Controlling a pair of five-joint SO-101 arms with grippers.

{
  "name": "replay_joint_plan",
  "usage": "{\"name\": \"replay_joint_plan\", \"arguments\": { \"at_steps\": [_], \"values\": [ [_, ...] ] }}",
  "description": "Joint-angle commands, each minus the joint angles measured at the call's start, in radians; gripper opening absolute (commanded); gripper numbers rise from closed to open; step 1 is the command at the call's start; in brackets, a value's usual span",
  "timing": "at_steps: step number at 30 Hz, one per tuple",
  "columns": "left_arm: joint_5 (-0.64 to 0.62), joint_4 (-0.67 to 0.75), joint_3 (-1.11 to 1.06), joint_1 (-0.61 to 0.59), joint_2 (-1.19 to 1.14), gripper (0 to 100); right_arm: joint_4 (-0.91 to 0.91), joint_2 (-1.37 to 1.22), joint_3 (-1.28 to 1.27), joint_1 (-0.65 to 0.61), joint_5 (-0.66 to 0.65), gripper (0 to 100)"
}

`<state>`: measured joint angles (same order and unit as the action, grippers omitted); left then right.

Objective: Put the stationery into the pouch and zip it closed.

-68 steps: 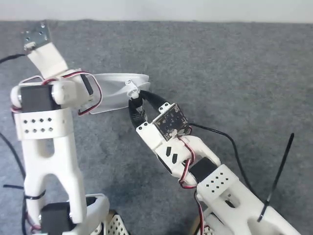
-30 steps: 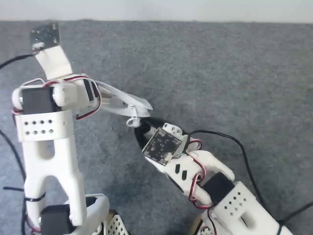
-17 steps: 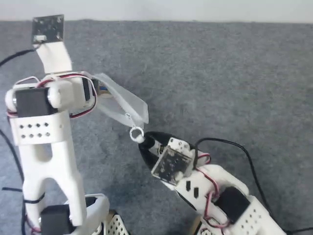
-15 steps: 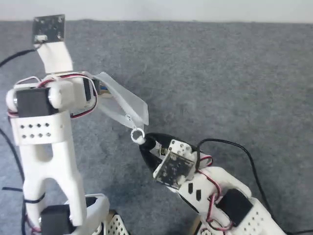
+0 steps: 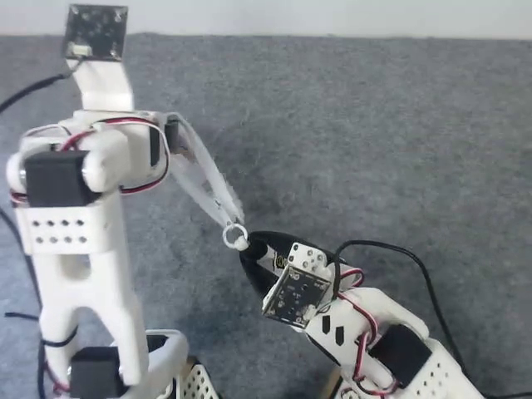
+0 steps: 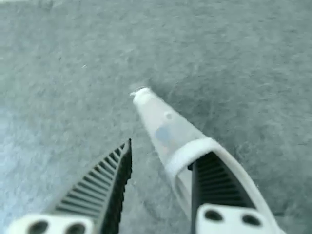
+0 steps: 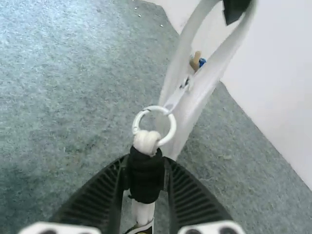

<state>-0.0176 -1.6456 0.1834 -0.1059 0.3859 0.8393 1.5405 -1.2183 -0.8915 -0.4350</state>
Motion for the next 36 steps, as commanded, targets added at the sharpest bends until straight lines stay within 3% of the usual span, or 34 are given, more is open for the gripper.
{"name": "replay_joint_plan", "arguments": {
  "at_steps": [1,10,17,29,36],
  "values": [
    [0.014,0.037,0.077,0.083,0.04,17,0.001,0.028,0.011,-0.041,-0.012,0.5],
    [0.15,0.037,0.076,0.299,0.038,18,0.001,0.03,-0.009,-0.084,-0.012,0.5],
    [0.15,-0.014,0.077,0.419,0.038,25,0.001,0.03,-0.009,-0.084,-0.012,0.5],
    [0.152,-0.063,0.094,0.54,0.049,25,-0.001,0.111,-0.034,-0.079,-0.012,0.5],
    [0.152,-0.061,0.127,0.539,0.049,25,0.004,0.243,-0.083,-0.077,-0.04,0.5]
  ]
}}
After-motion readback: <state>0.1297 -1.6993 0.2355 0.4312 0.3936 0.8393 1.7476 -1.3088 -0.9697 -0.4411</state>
